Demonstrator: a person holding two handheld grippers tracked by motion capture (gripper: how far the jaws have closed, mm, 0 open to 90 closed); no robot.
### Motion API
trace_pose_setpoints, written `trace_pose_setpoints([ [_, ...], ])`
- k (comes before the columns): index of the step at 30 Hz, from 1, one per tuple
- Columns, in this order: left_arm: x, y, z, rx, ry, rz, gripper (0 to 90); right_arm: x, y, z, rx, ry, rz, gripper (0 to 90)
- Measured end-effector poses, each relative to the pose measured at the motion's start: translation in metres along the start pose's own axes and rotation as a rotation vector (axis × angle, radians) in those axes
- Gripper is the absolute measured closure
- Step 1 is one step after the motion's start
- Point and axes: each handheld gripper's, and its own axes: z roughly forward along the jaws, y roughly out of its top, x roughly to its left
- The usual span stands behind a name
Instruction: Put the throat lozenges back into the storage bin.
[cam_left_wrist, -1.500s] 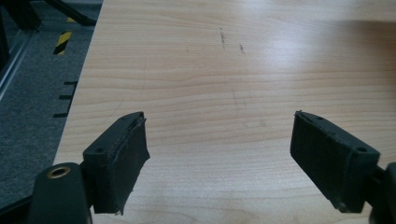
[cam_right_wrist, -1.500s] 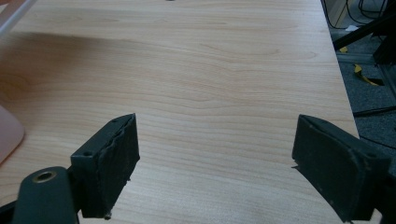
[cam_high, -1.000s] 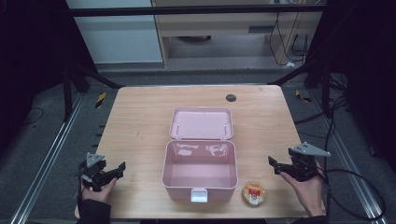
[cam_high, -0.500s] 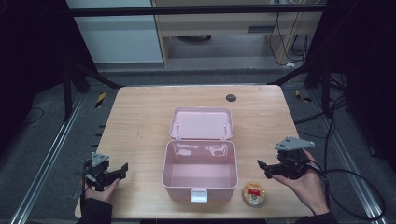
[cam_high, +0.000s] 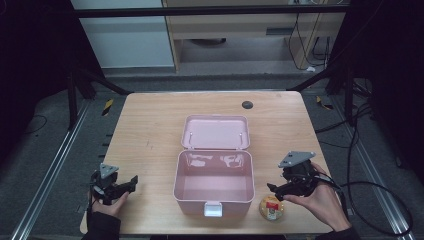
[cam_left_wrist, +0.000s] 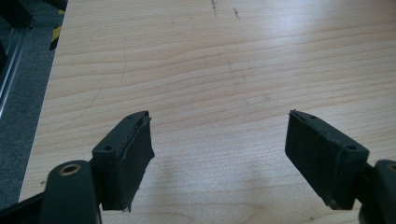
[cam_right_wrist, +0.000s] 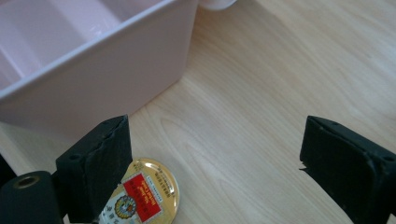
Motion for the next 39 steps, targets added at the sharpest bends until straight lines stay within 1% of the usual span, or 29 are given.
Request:
trace_pose_setpoints([
  [3, 0.0, 0.0, 0.0, -0.001, 0.0, 0.002, 22.0, 0.004, -0.003, 0.005, 0.031, 0.021, -0.006, 9.4],
  [4, 0.0, 0.0, 0.0, -0.001, 0.002, 0.001, 22.0, 0.004, -0.003, 0.005, 0.031, 0.021, -0.006, 9.4],
  [5, 0.0, 0.0, 0.0, -0.001, 0.002, 0.0, 22.1, 0.005, -0.006, 0.008, 0.046, 0.034, -0.009, 9.3],
  [7, 0.0, 0.0, 0.0, 0.0, 0.002, 0.0, 22.1, 0.008, -0.009, 0.011, 0.064, 0.038, -0.015, 9.3],
  [8, 0.0, 0.0, 0.0, 0.002, 0.002, 0.0, 22.1, 0.008, -0.009, 0.011, 0.064, 0.038, -0.015, 9.3],
  [9, 0.0, 0.0, 0.0, 0.003, 0.001, 0.001, 22.0, 0.01, -0.012, 0.014, 0.082, 0.044, -0.023, 9.3],
  [10, 0.0, 0.0, 0.0, 0.004, 0.001, 0.002, 22.0, 0.01, -0.012, 0.014, 0.082, 0.044, -0.023, 9.3],
  [15, 0.0, 0.0, 0.001, 0.007, 0.002, 0.007, 22.0, 0.018, -0.019, 0.019, 0.122, 0.062, -0.05, 8.1],
  [18, 0.0, 0.0, 0.001, 0.01, 0.002, 0.006, 22.0, 0.021, -0.021, 0.022, 0.129, 0.071, -0.046, 7.7],
  [20, 0.0, 0.0, 0.001, 0.011, 0.003, 0.006, 22.1, 0.025, -0.025, 0.028, 0.157, 0.087, -0.06, 7.4],
  [21, 0.0, 0.0, 0.001, 0.011, 0.002, 0.006, 22.1, 0.025, -0.025, 0.028, 0.157, 0.087, -0.06, 7.4],
  [24, 0.0, 0.0, 0.001, 0.012, 0.003, 0.006, 22.1, 0.031, -0.028, 0.035, 0.193, 0.102, -0.088, 6.9],
  [28, 0.0, 0.0, 0.002, 0.015, 0.001, 0.007, 22.1, 0.034, -0.03, 0.039, 0.205, 0.111, -0.089, 6.6],
  [29, 0.0, 0.0, 0.002, 0.015, 0.001, 0.006, 22.1, 0.035, -0.031, 0.042, 0.217, 0.118, -0.087, 6.4],
  [32, 0.0, 0.0, 0.002, 0.016, 0.001, 0.007, 22.2, 0.037, -0.034, 0.045, 0.231, 0.124, -0.09, 6.4],
  [35, 0.0, 0.0, 0.001, 0.018, -0.001, 0.009, 22.3, 0.039, -0.035, 0.046, 0.236, 0.129, -0.09, 6.3],
  [39, 0.0, -0.001, 0.002, 0.021, -0.003, 0.011, 22.6, 0.041, -0.037, 0.05, 0.256, 0.142, -0.1, 6.4],
])
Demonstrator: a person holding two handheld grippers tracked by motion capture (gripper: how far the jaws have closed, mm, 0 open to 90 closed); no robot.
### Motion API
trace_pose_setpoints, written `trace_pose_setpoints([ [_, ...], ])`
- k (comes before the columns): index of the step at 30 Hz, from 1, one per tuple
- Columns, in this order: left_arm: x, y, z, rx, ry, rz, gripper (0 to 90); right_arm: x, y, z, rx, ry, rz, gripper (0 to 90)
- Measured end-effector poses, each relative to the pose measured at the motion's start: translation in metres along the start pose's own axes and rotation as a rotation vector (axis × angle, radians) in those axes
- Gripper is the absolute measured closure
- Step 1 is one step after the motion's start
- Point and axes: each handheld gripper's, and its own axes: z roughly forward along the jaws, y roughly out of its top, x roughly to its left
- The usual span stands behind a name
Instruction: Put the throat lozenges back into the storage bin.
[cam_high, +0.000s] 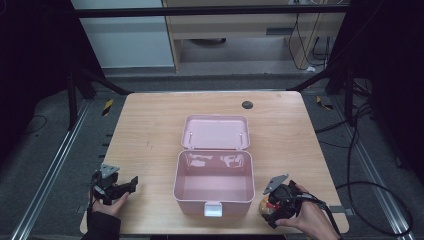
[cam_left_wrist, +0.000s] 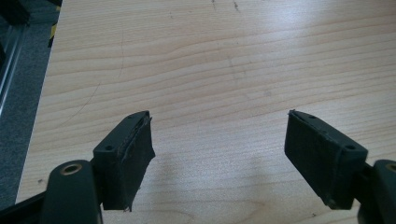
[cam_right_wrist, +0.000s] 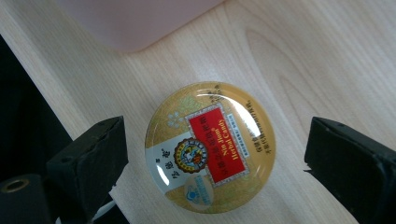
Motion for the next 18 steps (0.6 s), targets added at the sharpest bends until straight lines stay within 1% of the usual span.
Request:
trace_pose_setpoints([
  [6, 0.0, 0.0, 0.0, 0.001, 0.002, -0.002, 22.9, 0.001, -0.002, 0.007, 0.031, 0.014, -0.011, 6.9],
  [8, 0.0, 0.0, 0.0, 0.001, 0.0, 0.0, 23.0, 0.001, -0.002, 0.009, 0.043, 0.017, -0.008, 7.1],
  [10, 0.0, 0.0, 0.0, 0.0, 0.0, -0.001, 23.1, 0.001, -0.003, 0.011, 0.048, 0.017, -0.012, 7.9],
  [13, 0.0, 0.0, 0.001, 0.002, 0.0, -0.001, 23.1, 0.001, -0.003, 0.014, 0.056, 0.029, -0.004, 9.5],
  [18, 0.0, 0.0, 0.001, 0.002, 0.001, -0.001, 23.4, 0.001, -0.002, 0.021, 0.067, 0.038, -0.011, 12.8],
])
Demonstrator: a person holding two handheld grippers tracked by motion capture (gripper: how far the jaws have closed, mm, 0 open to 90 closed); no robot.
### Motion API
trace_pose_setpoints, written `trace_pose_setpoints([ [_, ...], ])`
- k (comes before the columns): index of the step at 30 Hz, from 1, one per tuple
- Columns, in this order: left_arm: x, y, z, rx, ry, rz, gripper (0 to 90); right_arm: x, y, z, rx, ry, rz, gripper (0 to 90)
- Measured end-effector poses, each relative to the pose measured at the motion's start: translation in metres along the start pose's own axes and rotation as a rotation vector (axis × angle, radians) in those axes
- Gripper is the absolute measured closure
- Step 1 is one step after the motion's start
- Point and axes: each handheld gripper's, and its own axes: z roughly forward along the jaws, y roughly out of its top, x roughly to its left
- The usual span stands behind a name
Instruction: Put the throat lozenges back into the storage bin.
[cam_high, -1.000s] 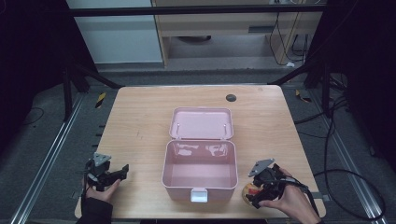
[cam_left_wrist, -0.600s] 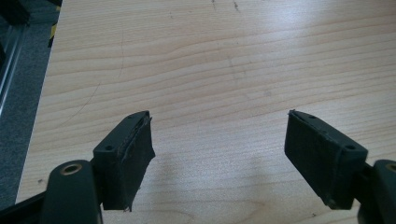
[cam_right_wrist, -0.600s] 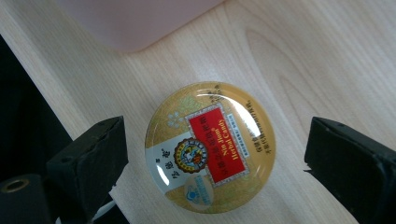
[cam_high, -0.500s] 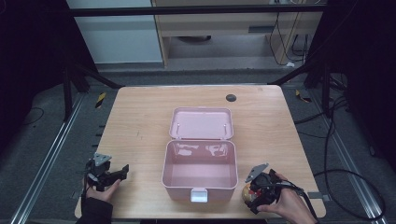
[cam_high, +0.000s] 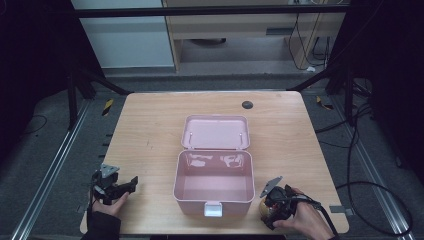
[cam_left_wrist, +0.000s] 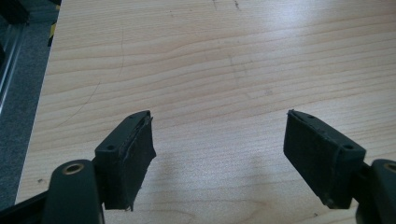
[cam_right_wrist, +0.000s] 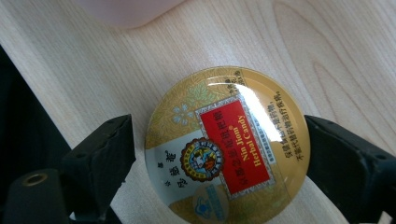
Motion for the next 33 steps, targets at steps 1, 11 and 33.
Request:
trace_pose_setpoints([
  [1, 0.0, 0.0, 0.0, 0.001, 0.0, 0.0, 23.4, 0.0, 0.0, 0.0, 0.0, 0.0, 0.0, 12.8],
  [11, 0.0, 0.0, 0.0, 0.002, -0.001, 0.001, 23.6, -0.002, 0.001, 0.003, 0.022, 0.01, -0.01, 19.6],
  [33, -0.001, 0.0, 0.0, 0.006, -0.003, 0.007, 23.8, -0.02, 0.003, -0.045, -0.076, -0.023, 0.048, 20.4],
])
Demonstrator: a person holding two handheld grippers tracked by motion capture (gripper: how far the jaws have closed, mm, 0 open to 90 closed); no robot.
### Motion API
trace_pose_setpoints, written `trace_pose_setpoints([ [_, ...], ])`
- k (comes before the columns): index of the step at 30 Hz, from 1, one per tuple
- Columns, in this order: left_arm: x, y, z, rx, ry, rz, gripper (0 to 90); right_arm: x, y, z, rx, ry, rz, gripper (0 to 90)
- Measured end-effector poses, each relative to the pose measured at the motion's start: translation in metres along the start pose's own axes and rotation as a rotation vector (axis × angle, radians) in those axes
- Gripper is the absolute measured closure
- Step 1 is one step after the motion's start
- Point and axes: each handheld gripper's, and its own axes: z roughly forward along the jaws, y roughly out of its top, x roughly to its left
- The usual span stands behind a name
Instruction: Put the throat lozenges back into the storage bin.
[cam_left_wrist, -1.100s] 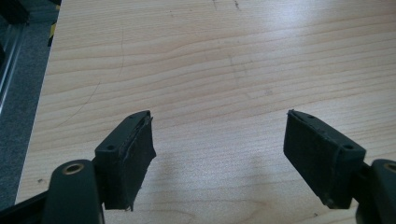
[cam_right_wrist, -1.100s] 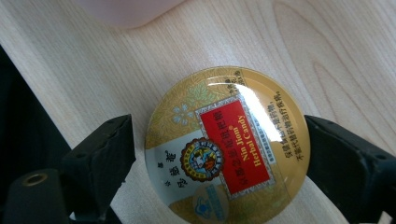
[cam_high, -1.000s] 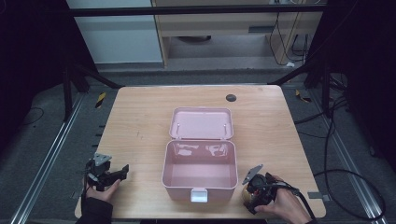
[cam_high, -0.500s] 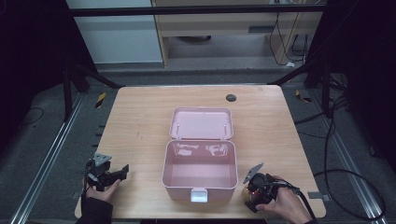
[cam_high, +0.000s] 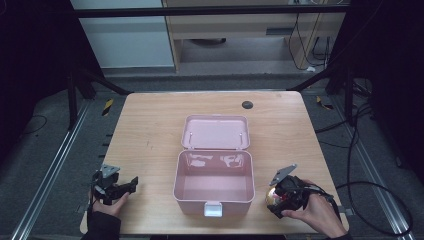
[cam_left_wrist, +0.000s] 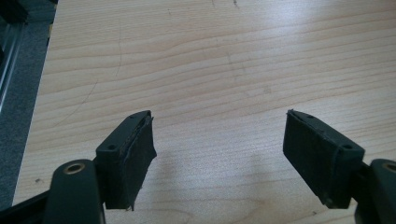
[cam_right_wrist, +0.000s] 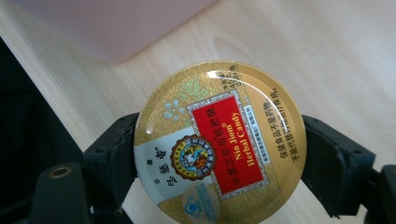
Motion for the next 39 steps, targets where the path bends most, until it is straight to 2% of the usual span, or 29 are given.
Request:
trace_pose_setpoints([
  [8, 0.0, 0.0, 0.0, 0.001, 0.0, 0.0, 23.8, -0.007, 0.009, -0.034, -0.058, -0.032, 0.01, 20.4],
  [10, 0.0, 0.0, 0.0, 0.003, 0.001, 0.0, 23.8, -0.009, 0.013, -0.045, -0.086, -0.04, 0.008, 20.4],
  [16, 0.0, 0.0, 0.0, 0.004, 0.0, 0.0, 23.8, -0.011, 0.021, -0.062, -0.117, -0.06, 0.005, 20.4],
  [23, 0.0, 0.0, 0.0, 0.005, -0.001, 0.0, 23.8, -0.01, 0.038, -0.08, -0.15, -0.077, -0.02, 20.4],
  [31, 0.001, 0.0, 0.0, 0.004, -0.003, -0.001, 23.8, -0.006, 0.065, -0.091, -0.171, -0.078, -0.073, 20.4],
  [39, 0.001, 0.001, -0.001, -0.003, -0.005, -0.004, 23.9, 0.002, 0.09, -0.087, -0.17, -0.06, -0.123, 20.4],
])
